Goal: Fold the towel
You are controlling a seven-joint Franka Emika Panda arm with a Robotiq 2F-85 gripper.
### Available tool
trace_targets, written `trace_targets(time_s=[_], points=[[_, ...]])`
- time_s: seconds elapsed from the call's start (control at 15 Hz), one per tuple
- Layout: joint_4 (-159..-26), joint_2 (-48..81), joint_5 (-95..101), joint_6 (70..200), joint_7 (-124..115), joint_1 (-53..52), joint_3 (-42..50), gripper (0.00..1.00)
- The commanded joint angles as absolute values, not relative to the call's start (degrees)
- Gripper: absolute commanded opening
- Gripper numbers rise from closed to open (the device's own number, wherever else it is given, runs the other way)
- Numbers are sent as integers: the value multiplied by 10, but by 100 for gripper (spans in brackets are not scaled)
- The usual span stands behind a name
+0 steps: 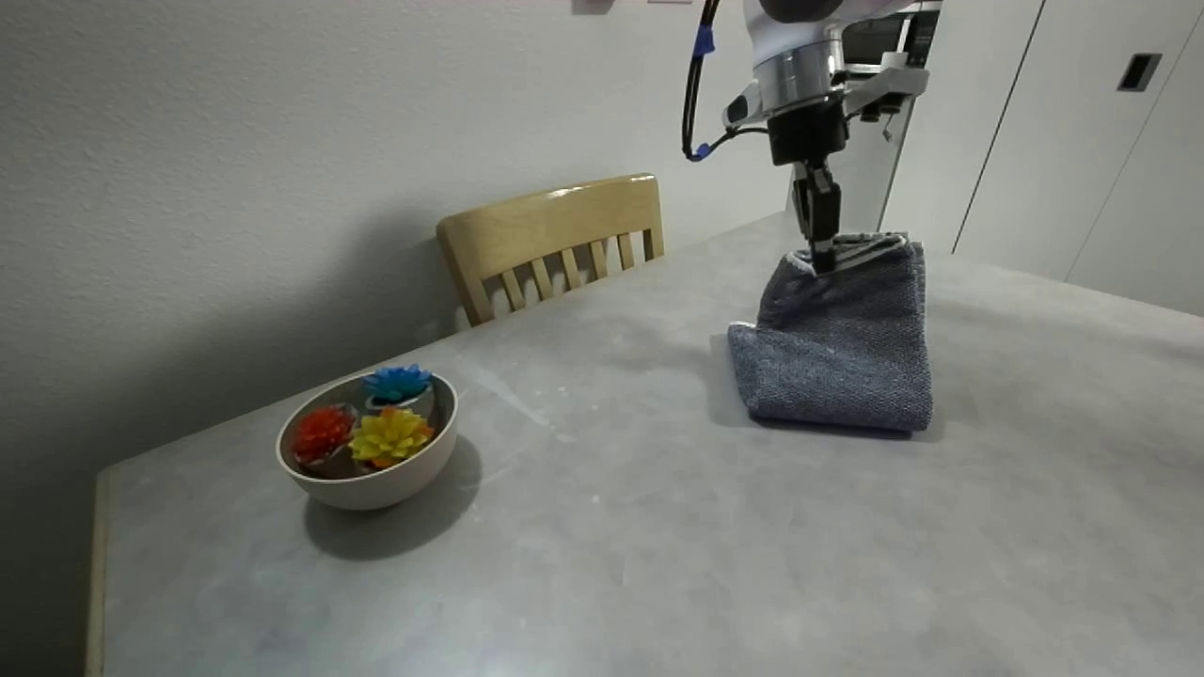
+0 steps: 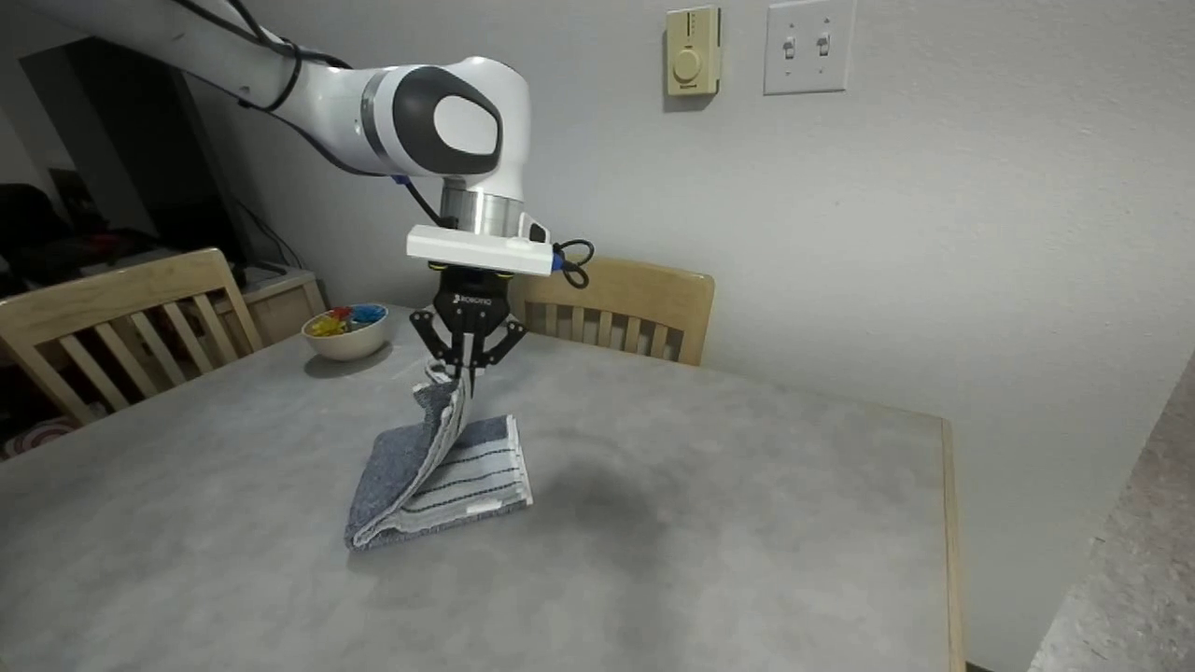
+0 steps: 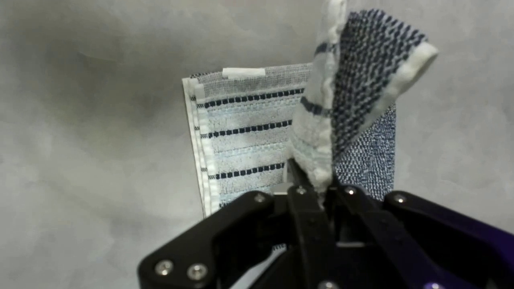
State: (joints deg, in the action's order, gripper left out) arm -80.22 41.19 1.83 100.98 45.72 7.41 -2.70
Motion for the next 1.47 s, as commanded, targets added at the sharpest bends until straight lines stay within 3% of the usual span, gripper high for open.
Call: trace_targets(time_s=[0.0, 0.47, 0.53, 0.67, 1.2, 1.4], points=[[-752, 453, 18, 980, 473, 85, -29, 2], [-695, 504, 13, 951, 479, 103, -31, 2], [-686, 508, 9, 946, 479, 106, -32, 34], [-674, 512, 5, 937, 483, 108, -34, 41], [-701, 467, 4, 941, 445, 94, -30, 98], [-734, 433, 3, 950, 393, 80, -28, 100]])
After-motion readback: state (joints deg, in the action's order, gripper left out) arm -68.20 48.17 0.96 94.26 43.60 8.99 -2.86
